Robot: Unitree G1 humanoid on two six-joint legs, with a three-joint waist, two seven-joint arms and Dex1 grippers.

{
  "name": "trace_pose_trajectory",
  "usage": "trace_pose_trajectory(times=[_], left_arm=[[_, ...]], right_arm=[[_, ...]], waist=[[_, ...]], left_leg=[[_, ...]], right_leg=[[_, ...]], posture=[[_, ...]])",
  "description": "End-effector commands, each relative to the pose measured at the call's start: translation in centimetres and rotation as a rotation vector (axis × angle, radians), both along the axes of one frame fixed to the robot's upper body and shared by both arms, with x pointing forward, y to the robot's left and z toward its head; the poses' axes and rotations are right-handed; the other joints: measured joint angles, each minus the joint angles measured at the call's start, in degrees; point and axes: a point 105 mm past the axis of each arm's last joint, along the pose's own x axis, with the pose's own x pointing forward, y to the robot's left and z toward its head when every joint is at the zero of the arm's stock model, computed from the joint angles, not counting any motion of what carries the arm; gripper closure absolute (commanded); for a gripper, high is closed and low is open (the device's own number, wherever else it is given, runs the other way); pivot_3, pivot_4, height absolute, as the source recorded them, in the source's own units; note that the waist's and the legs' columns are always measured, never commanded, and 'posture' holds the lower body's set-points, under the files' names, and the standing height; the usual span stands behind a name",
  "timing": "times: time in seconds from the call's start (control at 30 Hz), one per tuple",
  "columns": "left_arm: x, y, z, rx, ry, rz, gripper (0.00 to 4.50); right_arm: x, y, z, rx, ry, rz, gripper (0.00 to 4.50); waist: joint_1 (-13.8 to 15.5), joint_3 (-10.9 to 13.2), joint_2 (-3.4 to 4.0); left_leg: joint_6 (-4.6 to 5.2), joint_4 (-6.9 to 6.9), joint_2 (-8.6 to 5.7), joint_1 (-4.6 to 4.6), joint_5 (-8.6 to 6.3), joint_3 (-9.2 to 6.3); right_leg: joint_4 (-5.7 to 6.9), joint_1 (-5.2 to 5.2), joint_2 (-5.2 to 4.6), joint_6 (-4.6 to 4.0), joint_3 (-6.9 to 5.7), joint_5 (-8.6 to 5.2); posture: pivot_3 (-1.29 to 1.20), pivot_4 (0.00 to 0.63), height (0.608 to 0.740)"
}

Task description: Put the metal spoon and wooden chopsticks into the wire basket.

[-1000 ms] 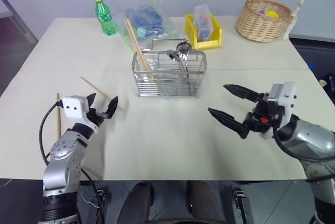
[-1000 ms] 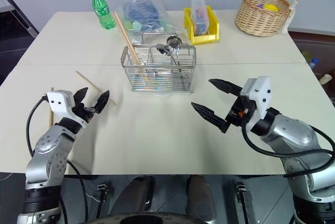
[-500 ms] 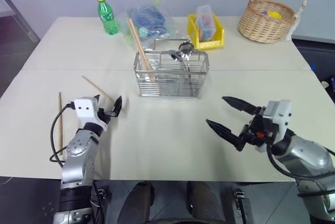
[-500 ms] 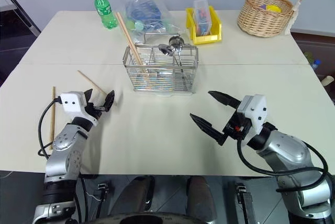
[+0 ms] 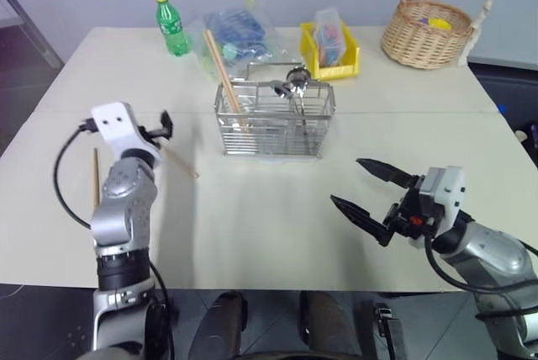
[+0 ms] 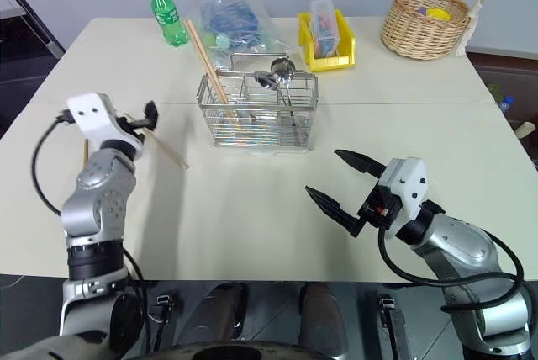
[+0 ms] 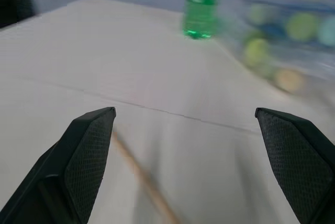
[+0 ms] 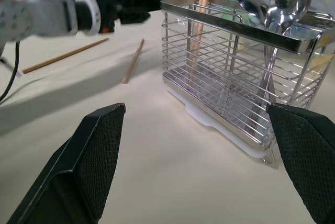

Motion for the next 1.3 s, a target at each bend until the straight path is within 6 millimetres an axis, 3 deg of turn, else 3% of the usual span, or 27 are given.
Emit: trace_pose_trajectory(times=[0.03,0.23,0.37,0.57,0.8,1.3], left_arm=[[0.4,0.1,-0.5,-0.051,0.073,0.064,0.00],[1.4,-0.4,-2.5,-0.048,0.211,0.125,0.00],[2.2,-1.0,-4.3,-0.163,0.278,0.167,0.00],[3.0,-1.2,-5.4,-0.184,0.394,0.248,0.00],[3.1,-0.6,-5.9,-0.058,0.570,0.344,0.00],[1.1,-0.6,-9.4,-0.135,0.691,0.379,0.00]], right_arm=[[-0.1,0.3,0.5,0.008,-0.037,0.010,0.08],[0.0,0.5,0.4,0.011,-0.036,0.009,0.08],[0.0,0.7,0.2,0.013,-0.033,0.007,0.08],[0.1,0.8,0.3,0.015,-0.036,-0.001,0.08],[0.2,0.8,0.3,0.018,-0.038,-0.008,0.08],[0.8,0.6,0.7,0.016,-0.050,-0.030,0.08]], waist=[[0.06,0.00,-0.01],[0.06,-0.01,-0.08],[0.10,-0.02,-0.14],[0.07,-0.01,-0.17],[-0.22,-0.02,-0.16],[-0.65,-0.14,-0.07]], left_leg=[[0.00,0.00,-0.01,0.00,0.00,0.00],[-0.01,0.01,-0.03,0.00,0.00,-0.02],[-0.02,0.04,-0.05,-0.01,0.01,-0.03],[-0.02,0.04,-0.05,-0.01,0.01,-0.03],[-0.03,0.04,-0.06,0.06,0.02,-0.02],[-0.05,0.01,-0.06,0.25,0.02,0.02]], right_leg=[[0.00,0.01,0.00,0.01,0.00,0.01],[0.01,0.01,0.00,0.05,0.00,0.03],[0.00,0.04,-0.01,0.06,0.00,0.03],[0.01,0.02,-0.02,0.08,0.00,0.05],[0.05,0.04,-0.02,0.11,0.01,0.06],[0.09,0.17,-0.03,0.11,0.04,0.06]], posture=[[0.00,0.150,0.740],[0.00,0.150,0.740],[0.00,0.150,0.740],[0.00,0.150,0.740],[0.00,0.150,0.740],[0.00,0.150,0.740]])
